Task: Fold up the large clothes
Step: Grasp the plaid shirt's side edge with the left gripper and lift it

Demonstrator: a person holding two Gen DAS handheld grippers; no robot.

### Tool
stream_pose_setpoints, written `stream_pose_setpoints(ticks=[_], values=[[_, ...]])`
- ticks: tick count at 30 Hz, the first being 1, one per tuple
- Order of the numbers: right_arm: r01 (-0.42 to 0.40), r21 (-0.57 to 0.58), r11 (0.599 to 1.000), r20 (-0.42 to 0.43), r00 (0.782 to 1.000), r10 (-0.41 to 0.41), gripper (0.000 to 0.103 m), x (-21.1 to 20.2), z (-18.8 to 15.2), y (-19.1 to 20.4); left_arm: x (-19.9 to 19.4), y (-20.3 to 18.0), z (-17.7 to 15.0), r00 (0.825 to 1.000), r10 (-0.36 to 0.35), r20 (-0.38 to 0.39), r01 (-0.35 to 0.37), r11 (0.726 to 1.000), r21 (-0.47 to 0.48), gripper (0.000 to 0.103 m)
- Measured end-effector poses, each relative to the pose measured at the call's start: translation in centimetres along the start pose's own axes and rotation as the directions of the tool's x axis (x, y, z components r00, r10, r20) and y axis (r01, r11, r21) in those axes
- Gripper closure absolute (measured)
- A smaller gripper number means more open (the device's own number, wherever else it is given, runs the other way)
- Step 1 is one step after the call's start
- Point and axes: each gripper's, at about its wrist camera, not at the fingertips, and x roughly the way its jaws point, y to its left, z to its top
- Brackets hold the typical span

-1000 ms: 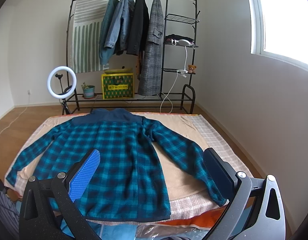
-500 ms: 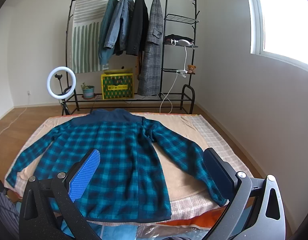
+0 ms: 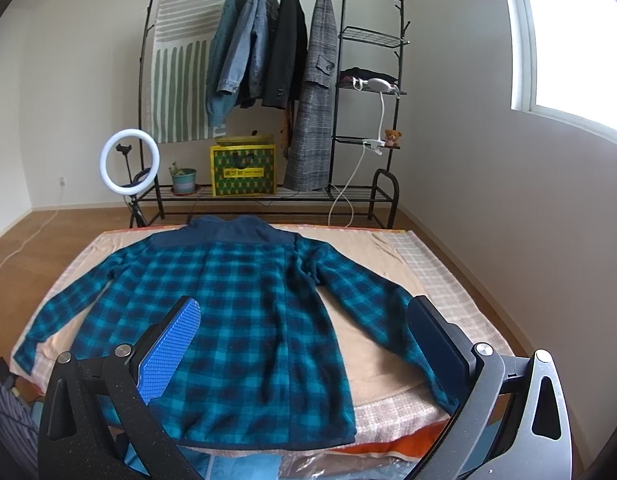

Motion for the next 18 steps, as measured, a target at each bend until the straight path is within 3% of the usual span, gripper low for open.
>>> stream_pose_setpoints(ticks=[7, 11, 14, 18], values=[[-0.073, -0.032, 0.997, 0.015, 0.997, 0.073, 0.000, 1.2, 0.3, 2.4, 2.6, 3.3, -0.6, 0.999, 0.045, 0.016, -0.045, 0.999, -0.017, 0.000], [-0.114, -0.022, 0.993, 0.025, 0.993, 0.115, 0.000, 2.7, 0.4, 3.9, 5.2, 6.6, -1.0, 1.000, 0.023, 0.013, -0.023, 0.999, -0.041, 0.000], [-0.154, -0.029, 0.988, 0.030, 0.987, 0.155, 0.000, 3.7, 0.4, 5.1, 7.1, 8.8, -1.3, 0.998, 0.052, 0.027, -0.052, 0.999, -0.009, 0.000], [-0.229, -0.048, 0.972, 0.036, 0.972, 0.231, 0.000, 5.3, 0.7, 7.4, 11.0, 12.6, -1.8, 0.999, 0.031, -0.031, -0.031, 1.000, 0.005, 0.000]])
